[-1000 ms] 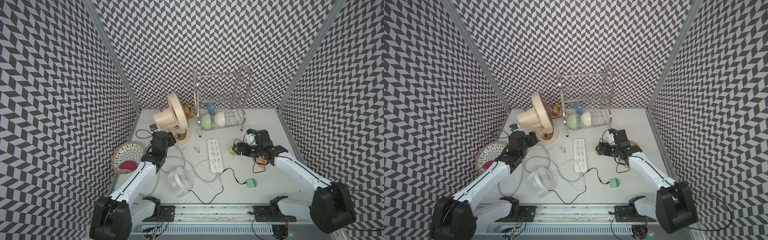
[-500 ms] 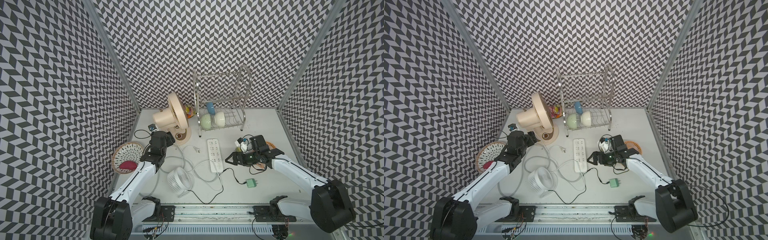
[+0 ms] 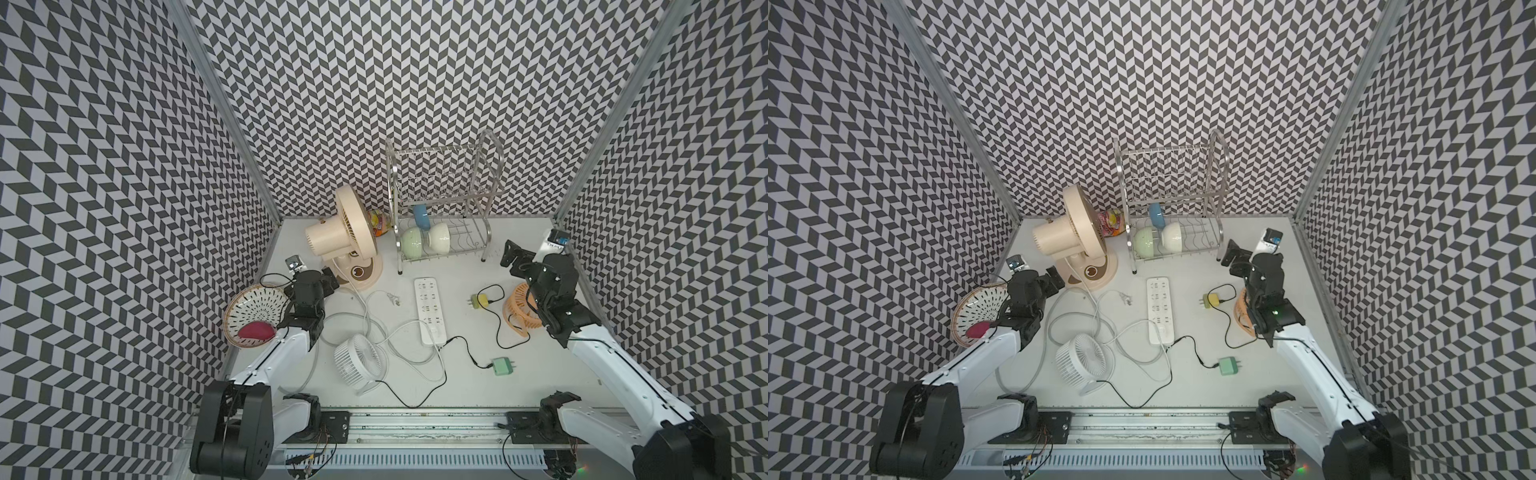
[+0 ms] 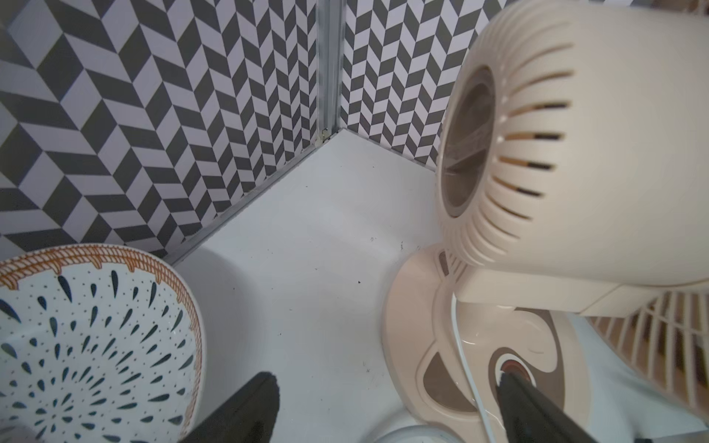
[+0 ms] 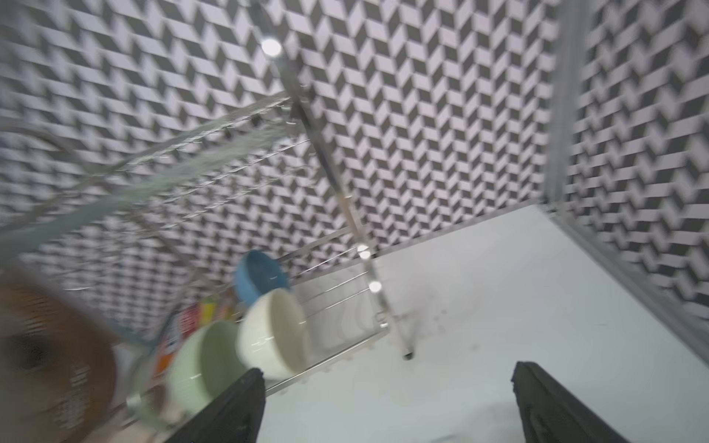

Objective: Unplug the desk fan from the power strip
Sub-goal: Reset both arms

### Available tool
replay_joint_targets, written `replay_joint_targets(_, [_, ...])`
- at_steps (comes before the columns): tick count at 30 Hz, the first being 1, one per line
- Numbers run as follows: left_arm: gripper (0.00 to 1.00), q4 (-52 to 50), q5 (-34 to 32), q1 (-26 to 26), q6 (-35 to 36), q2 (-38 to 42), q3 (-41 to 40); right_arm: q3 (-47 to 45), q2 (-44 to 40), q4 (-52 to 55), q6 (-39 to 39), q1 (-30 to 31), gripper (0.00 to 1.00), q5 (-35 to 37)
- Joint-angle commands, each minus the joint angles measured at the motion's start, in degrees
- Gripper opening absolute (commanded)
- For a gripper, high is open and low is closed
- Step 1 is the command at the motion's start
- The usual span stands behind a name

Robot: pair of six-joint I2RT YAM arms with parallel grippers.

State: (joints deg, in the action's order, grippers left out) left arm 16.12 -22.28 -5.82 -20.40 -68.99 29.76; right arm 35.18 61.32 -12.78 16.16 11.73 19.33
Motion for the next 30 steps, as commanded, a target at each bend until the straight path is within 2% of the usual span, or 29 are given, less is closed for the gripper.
replay_joint_targets(1, [0.96, 12.3, -1.4, 0.5, 7.8, -1.9, -2.3, -12.7, 3.6, -25.4, -10.1, -2.6, 1.00, 3.4])
replay_joint_targets(4, [0.97, 18.1, -0.6, 0.6, 11.3, -3.4, -4.8, -17.7, 10.2, -41.0, -14.5, -3.4, 1.00, 1.8])
replay_joint_targets(8, [0.97, 25.4, 0.4, 0.6, 11.3, -5.6, -7.8, -18.6, 19.5, -48.5, -17.5, -3.4, 0.99, 0.3])
replay_joint_targets(11, [0.98, 31.3, 0.7, 0.6, 13.5, -6.3, -10.2, -26.2, 28.0, -71.9, -16.7, -4.5, 1.00, 0.5])
replay_joint_targets(12, [0.98, 33.4, 1.3, 0.6, 14.4, -6.5, -10.9, -27.5, 29.8, -76.8, -16.7, -4.7, 1.00, 0.6])
replay_joint_targets(13, [0.99, 35.4, 2.0, 0.6, 15.2, -7.0, -11.5, -27.7, 28.6, -75.5, -16.8, -4.7, 1.00, -0.9])
replay_joint_targets(15, [0.99, 38.7, 3.8, 0.6, 16.6, -8.6, -12.5, -26.0, 24.7, -65.4, -16.1, -5.6, 1.00, -3.0])
replay_joint_targets(18, [1.00, 43.0, 5.4, 0.5, 19.9, -12.2, -12.6, -25.9, 27.6, -69.0, -13.7, -8.1, 1.00, -5.3])
replay_joint_targets(20, [1.00, 50.3, 8.0, 1.0, 21.4, -14.8, -14.3, -25.2, 27.1, -67.7, -13.5, -8.5, 1.00, -5.4])
replay_joint_targets(22, [1.00, 62.7, 10.6, 2.0, 21.4, -20.0, -18.0, -23.8, 25.4, -62.3, -13.1, -8.6, 1.00, -5.8])
replay_joint_targets(23, [1.00, 64.5, 8.1, 2.0, 21.1, -21.7, -18.6, -23.4, 25.2, -60.4, -13.0, -8.8, 1.00, -6.0])
replay_joint_targets(25, [1.00, 54.3, 6.4, 2.3, 18.5, -18.9, -15.9, -23.9, 26.2, -62.9, -12.8, -8.8, 1.00, -5.5])
replay_joint_targets(27, [1.00, 60.9, 6.1, 2.2, 19.6, -21.0, -17.1, -23.3, 25.7, -61.4, -12.9, -8.9, 1.00, -5.6])
replay_joint_targets(29, [1.00, 55.3, 5.6, 2.0, 18.8, -19.2, -16.1, -23.0, 25.6, -60.1, -12.9, -8.8, 1.00, -5.5])
replay_joint_targets(30, [1.00, 57.3, 5.8, 2.1, 19.1, -19.8, -16.2, -23.0, 25.7, -60.4, -12.9, -8.8, 1.00, -5.4])
